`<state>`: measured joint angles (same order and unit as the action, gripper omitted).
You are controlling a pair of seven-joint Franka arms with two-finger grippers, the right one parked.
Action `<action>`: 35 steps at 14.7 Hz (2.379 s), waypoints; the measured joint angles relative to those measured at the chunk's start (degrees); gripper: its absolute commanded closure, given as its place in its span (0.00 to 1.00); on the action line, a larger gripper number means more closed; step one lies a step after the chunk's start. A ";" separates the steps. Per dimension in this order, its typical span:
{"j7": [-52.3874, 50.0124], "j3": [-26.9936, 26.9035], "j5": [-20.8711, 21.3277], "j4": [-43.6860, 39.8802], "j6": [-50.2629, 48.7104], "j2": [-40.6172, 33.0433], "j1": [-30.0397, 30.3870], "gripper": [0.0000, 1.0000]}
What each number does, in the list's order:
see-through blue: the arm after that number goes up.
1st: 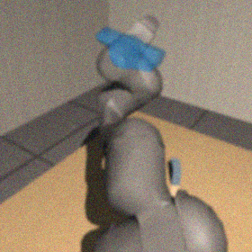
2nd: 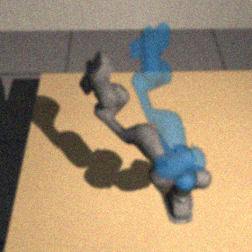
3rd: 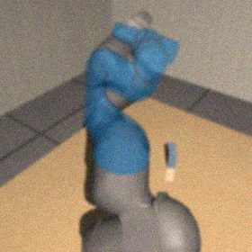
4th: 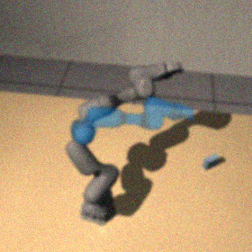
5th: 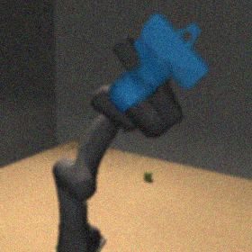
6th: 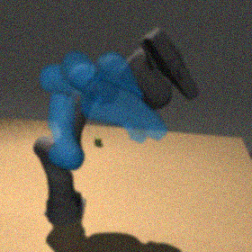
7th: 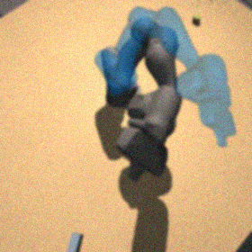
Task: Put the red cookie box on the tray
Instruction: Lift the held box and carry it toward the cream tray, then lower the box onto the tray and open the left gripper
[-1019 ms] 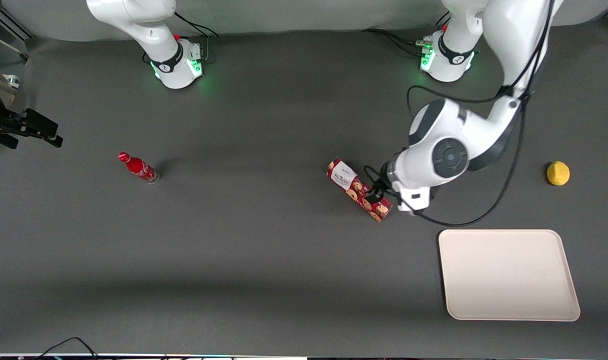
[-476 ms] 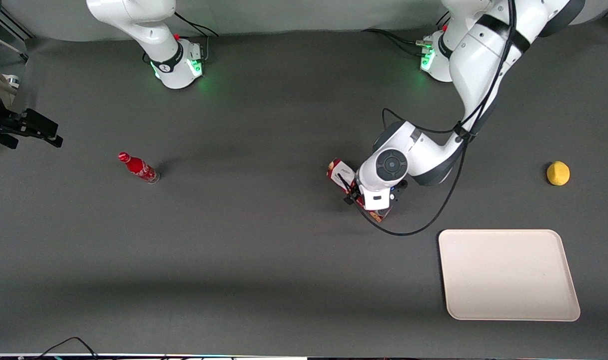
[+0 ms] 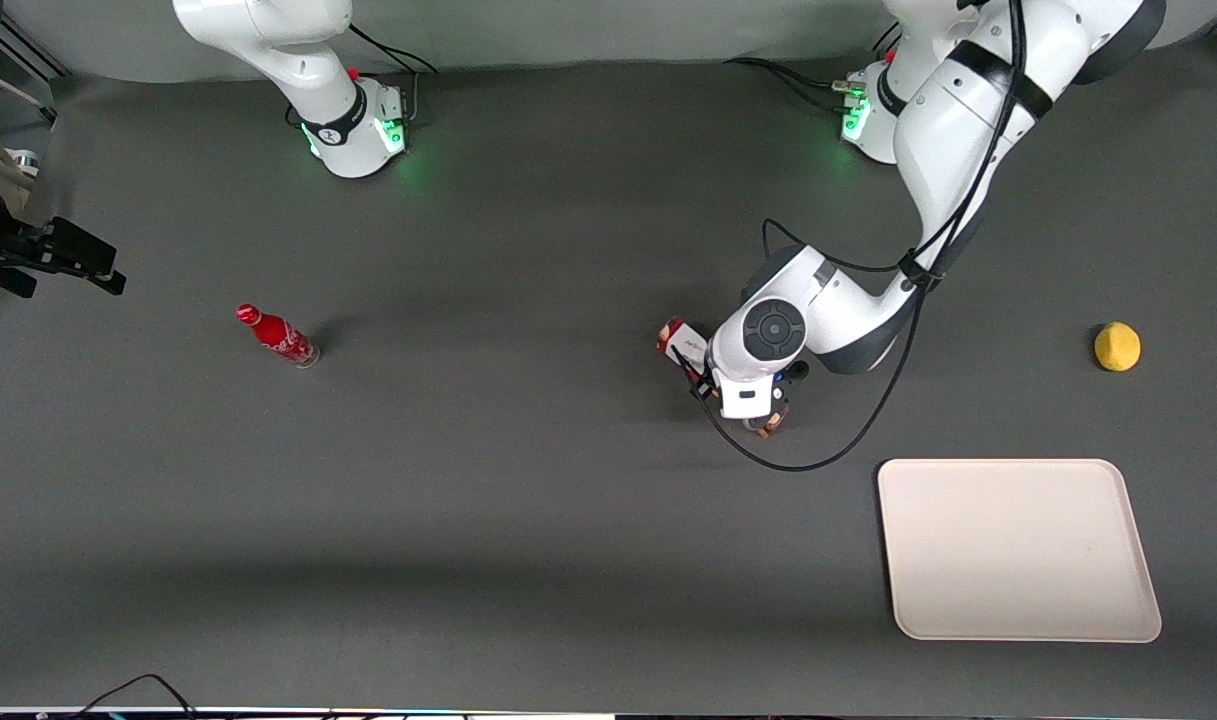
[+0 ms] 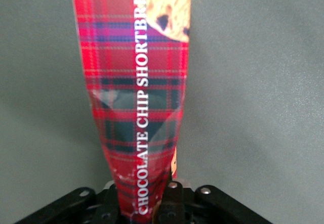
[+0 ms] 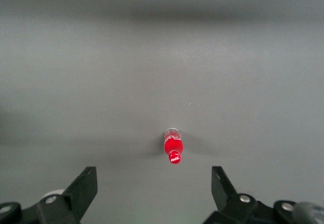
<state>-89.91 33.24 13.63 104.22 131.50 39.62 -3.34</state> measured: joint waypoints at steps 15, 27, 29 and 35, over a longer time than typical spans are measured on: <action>26.00 -3.20 -6.40 -26.69 -44.63 -15.37 7.26 1.00; 89.76 -35.94 -7.77 -42.23 -50.15 -10.83 8.92 1.00; 97.32 -39.45 -8.14 -41.63 -41.90 -5.56 9.58 1.00; 100.77 -40.48 -8.82 -39.21 -22.73 7.65 10.55 1.00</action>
<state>10.86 -7.24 4.82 65.01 108.78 47.27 7.21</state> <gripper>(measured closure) 0.806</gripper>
